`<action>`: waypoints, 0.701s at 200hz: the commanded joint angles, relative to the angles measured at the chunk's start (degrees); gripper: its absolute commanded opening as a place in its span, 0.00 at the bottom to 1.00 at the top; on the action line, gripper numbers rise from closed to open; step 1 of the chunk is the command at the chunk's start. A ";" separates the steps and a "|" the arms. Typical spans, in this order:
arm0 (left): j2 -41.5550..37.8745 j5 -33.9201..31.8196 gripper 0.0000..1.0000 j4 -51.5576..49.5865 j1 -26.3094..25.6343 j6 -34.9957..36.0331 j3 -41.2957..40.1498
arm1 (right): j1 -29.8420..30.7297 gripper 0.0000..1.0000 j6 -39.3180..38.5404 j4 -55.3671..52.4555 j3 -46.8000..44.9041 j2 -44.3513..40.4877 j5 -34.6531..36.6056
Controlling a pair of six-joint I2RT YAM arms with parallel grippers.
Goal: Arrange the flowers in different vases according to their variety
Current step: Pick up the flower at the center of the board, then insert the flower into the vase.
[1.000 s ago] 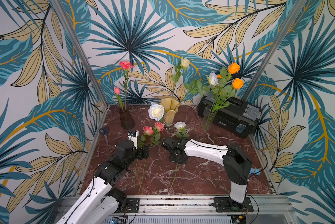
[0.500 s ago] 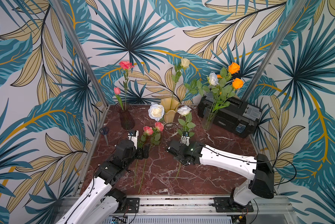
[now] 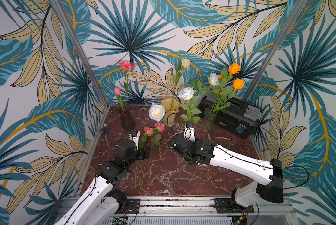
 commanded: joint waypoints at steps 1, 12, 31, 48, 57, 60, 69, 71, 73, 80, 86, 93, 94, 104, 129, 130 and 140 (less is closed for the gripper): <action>0.28 0.74 1.00 -0.33 0.04 -0.03 -0.29 | -1.90 0.00 -10.10 6.29 1.82 -1.24 5.17; 0.40 0.74 1.00 -0.32 -0.01 0.05 -0.20 | -3.32 0.00 -14.17 10.20 1.98 -1.51 4.85; 1.00 0.74 1.00 -0.66 0.00 0.10 -0.02 | -6.18 0.00 -20.84 17.28 2.02 -1.78 3.54; 1.70 0.74 1.00 -0.92 0.05 -0.16 0.02 | -8.63 0.00 -26.72 24.15 2.20 -1.51 2.01; 2.11 2.49 1.00 -0.94 0.00 -0.20 0.06 | -9.97 0.00 -29.47 27.58 2.58 -1.06 1.10; 2.21 2.61 1.00 -0.93 0.05 -0.32 0.06 | -10.37 0.00 -30.48 28.78 2.69 -0.87 0.84; 2.51 2.75 1.00 -0.93 0.11 -0.41 -0.01 | -11.62 0.00 -32.76 31.57 3.63 -0.02 -0.24; 2.52 2.76 1.00 -0.93 0.04 -0.42 -0.02 | -11.93 0.00 -33.14 32.07 3.92 0.19 -0.50; 2.55 2.89 1.00 -0.93 0.04 -0.43 -0.02 | -12.22 0.00 -33.55 32.53 4.25 0.40 -0.79; 2.76 2.93 1.00 -0.83 0.12 -0.46 -0.11 | -13.21 0.00 -34.70 34.17 5.26 1.26 -1.81; 2.86 2.94 1.00 -0.81 0.13 -0.49 -0.11 | -13.88 0.00 -36.30 35.85 5.74 1.89 -2.72; 2.84 2.89 1.00 -0.76 0.16 -0.48 -0.11 | -14.68 0.00 -37.91 39.68 6.64 2.67 -3.67; 2.86 2.87 1.00 -0.76 0.11 -0.45 -0.11 | -14.73 0.00 -38.08 39.89 6.79 2.77 -3.81; 3.01 2.81 1.00 -0.67 0.13 -0.37 -0.11 | -15.85 0.00 -39.45 41.65 8.50 4.35 -5.46; 3.36 2.70 1.00 -0.76 0.28 -0.34 -0.12 | -18.41 0.00 -43.36 45.69 14.08 8.83 -8.53; 3.38 2.69 1.00 -0.76 0.31 -0.29 -0.16 | -18.44 0.00 -43.49 45.75 14.42 9.02 -8.66; 3.58 2.85 1.00 -0.77 0.30 -0.38 -0.24 | -18.83 0.00 -44.51 46.58 17.02 10.98 -9.70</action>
